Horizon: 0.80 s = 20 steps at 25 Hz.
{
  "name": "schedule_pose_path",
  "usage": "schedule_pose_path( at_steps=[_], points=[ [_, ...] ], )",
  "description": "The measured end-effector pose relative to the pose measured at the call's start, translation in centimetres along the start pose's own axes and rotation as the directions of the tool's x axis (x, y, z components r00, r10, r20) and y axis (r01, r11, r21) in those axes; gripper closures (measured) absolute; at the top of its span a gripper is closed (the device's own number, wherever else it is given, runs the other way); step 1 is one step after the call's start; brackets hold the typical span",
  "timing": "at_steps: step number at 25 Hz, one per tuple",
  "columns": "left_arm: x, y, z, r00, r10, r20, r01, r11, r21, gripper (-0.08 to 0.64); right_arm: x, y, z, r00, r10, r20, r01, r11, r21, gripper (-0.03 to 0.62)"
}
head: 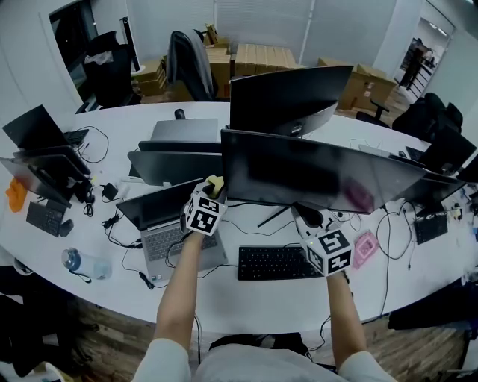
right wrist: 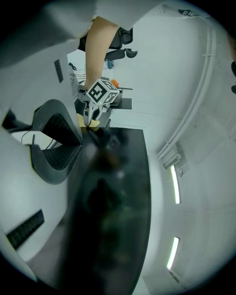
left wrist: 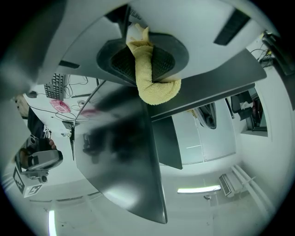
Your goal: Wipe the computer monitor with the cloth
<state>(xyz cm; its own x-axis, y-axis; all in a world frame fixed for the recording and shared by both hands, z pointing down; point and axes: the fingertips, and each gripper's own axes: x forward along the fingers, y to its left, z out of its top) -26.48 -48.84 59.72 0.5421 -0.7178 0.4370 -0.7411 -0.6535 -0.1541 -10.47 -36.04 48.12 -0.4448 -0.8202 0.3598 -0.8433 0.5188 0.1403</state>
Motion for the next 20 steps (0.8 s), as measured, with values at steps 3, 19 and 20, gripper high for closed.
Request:
schedule_pose_path(
  at_steps=[3,19,20],
  points=[
    [0.8,-0.2,-1.3,1.0,-0.01,-0.025,0.01,1.0,-0.011,0.491,0.4,-0.2,-0.7,1.0,0.002,-0.01,-0.002,1.0,0.013,0.566],
    [2.3,-1.0,-5.4,0.999,-0.014,-0.041,0.009,0.991,-0.133,0.492,1.6,-0.7,-3.6,0.999,0.016,-0.029,-0.015,0.999,0.048,0.566],
    [2.4,-1.0,-5.9,0.999,-0.016,-0.043,0.009,0.989,-0.15,0.492,1.8,-0.6,-3.8,0.999,0.017,-0.03,-0.016,0.999,0.048,0.566]
  ],
)
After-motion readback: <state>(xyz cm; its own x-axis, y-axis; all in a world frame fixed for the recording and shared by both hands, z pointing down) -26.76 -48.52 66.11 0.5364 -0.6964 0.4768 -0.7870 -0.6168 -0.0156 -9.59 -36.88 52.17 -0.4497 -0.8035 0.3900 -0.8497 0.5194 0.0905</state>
